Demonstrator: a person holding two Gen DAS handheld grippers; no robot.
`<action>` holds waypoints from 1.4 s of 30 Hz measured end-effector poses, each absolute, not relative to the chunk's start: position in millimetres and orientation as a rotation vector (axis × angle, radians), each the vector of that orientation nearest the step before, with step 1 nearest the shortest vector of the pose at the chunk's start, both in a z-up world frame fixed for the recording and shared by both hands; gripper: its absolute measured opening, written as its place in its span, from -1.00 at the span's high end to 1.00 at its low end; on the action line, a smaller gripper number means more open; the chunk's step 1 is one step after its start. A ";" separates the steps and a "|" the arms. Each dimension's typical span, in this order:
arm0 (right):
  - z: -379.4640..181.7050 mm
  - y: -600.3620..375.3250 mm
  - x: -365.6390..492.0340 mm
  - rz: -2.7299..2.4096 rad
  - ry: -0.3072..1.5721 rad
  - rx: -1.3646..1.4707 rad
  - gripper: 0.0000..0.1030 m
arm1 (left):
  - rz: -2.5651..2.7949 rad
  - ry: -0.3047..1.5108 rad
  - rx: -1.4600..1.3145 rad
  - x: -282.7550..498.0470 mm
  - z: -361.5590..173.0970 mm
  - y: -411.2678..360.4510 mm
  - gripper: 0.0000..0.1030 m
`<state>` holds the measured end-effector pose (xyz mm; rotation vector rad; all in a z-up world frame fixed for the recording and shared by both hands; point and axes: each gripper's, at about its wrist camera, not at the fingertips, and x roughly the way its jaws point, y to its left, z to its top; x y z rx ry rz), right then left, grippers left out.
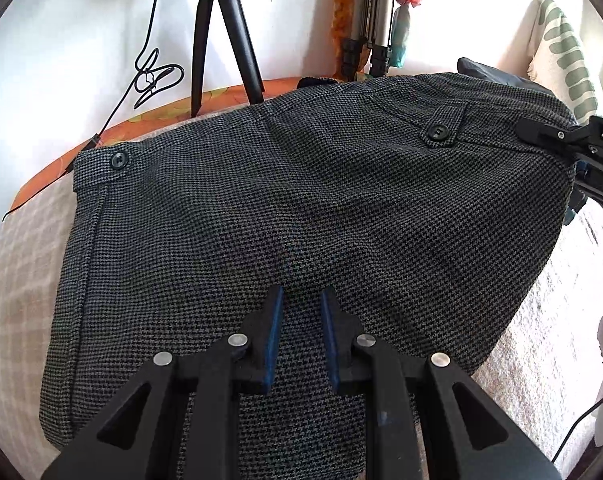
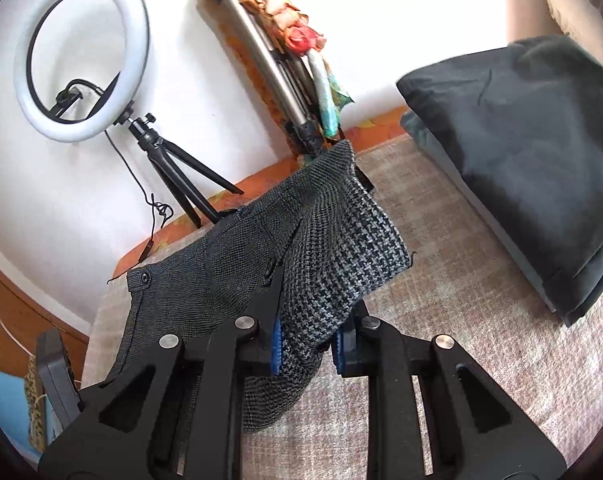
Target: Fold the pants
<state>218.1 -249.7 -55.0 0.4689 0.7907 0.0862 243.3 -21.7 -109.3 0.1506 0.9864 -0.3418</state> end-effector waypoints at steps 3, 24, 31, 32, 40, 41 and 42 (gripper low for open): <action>-41.3 -233.2 218.8 0.112 0.769 0.394 0.62 | -0.343 0.984 0.115 238.3 -104.6 -13.4 0.68; -10.2 -153.9 224.4 0.215 0.721 0.140 0.62 | -0.258 0.931 -0.011 182.7 -73.4 73.2 0.06; -4.2 -104.1 219.1 0.280 0.705 -0.021 0.62 | -0.217 0.942 -0.063 174.2 -77.4 102.6 0.06; -3.9 -93.1 218.3 0.294 0.702 -0.052 0.63 | -0.208 0.936 -0.080 172.0 -75.5 108.5 0.06; -26.7 10.5 206.2 0.416 0.720 -0.326 0.64 | -0.138 0.880 -0.141 152.2 -57.5 157.0 0.06; -33.9 24.2 204.1 0.432 0.728 -0.367 0.64 | -0.128 0.874 -0.151 149.3 -56.1 164.0 0.06; -42.1 37.6 200.8 0.445 0.736 -0.409 0.65 | -0.117 0.868 -0.159 146.1 -55.0 170.3 0.06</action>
